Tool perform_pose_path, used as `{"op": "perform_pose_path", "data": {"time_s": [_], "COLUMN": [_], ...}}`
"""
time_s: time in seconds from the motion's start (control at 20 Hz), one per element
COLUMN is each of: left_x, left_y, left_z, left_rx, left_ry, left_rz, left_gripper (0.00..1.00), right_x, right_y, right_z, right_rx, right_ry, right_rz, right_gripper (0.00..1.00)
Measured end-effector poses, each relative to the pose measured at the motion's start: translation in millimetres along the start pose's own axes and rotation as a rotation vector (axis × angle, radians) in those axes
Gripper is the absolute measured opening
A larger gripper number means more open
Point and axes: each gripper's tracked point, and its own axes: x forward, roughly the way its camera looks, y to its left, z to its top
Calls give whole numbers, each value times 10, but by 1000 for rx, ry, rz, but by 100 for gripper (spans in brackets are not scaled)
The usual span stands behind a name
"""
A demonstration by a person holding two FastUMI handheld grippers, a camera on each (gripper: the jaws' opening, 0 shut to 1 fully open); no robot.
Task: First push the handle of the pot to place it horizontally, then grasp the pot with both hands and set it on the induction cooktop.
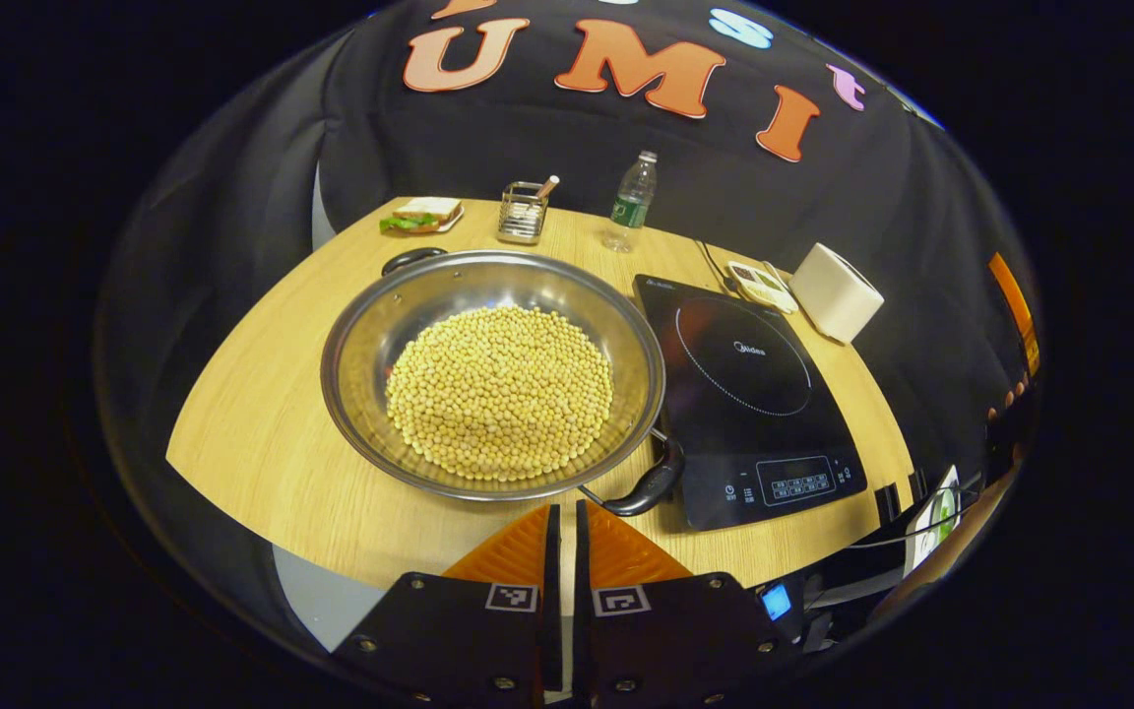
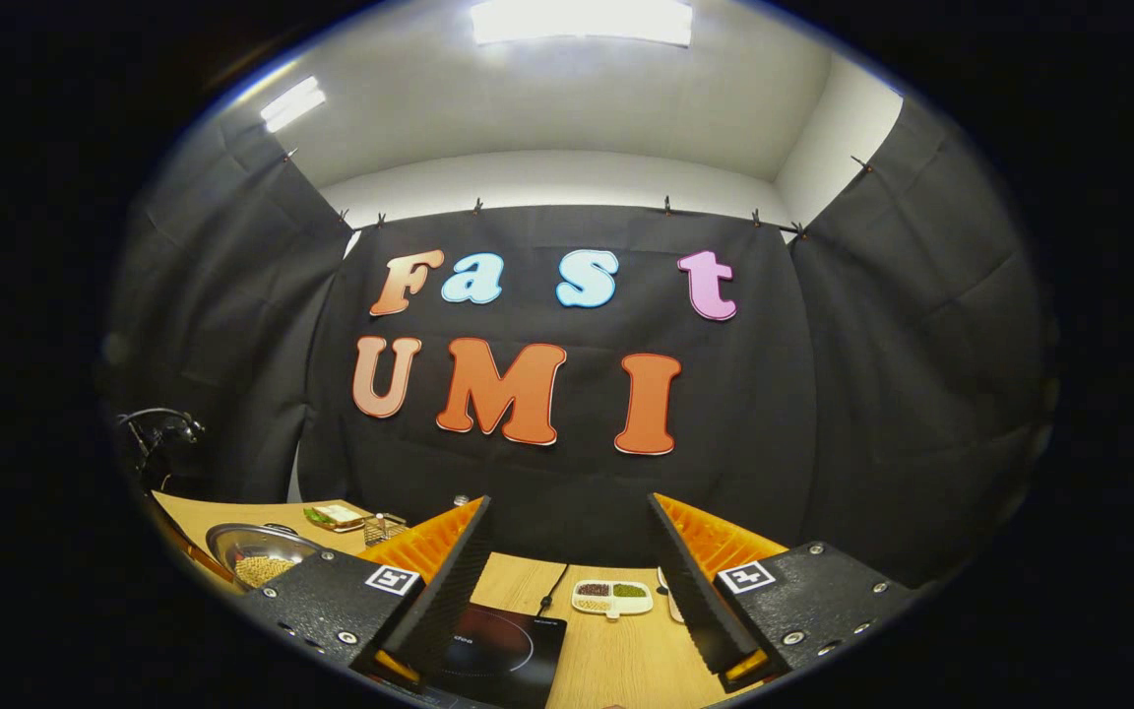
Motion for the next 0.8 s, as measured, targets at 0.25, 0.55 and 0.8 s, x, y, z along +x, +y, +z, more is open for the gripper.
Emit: {"op": "perform_pose_path", "data": {"time_s": [0.25,0.55,0.8], "left_x": [345,486,603], "left_y": [-42,-87,-111], "left_z": [-158,-125,72], "left_rx": [-8,-16,-72], "left_ry": [76,106,89], "left_rz": [-7,-18,-46], "left_gripper": [6,4,3], "right_x": [3,-15,-10], "right_y": [-71,-137,-134], "right_z": [-35,-66,-84], "right_rx": [8,0,-3], "right_ry": [9,17,21], "right_rz": [-17,-31,-34], "right_gripper": [94,94,94]}}
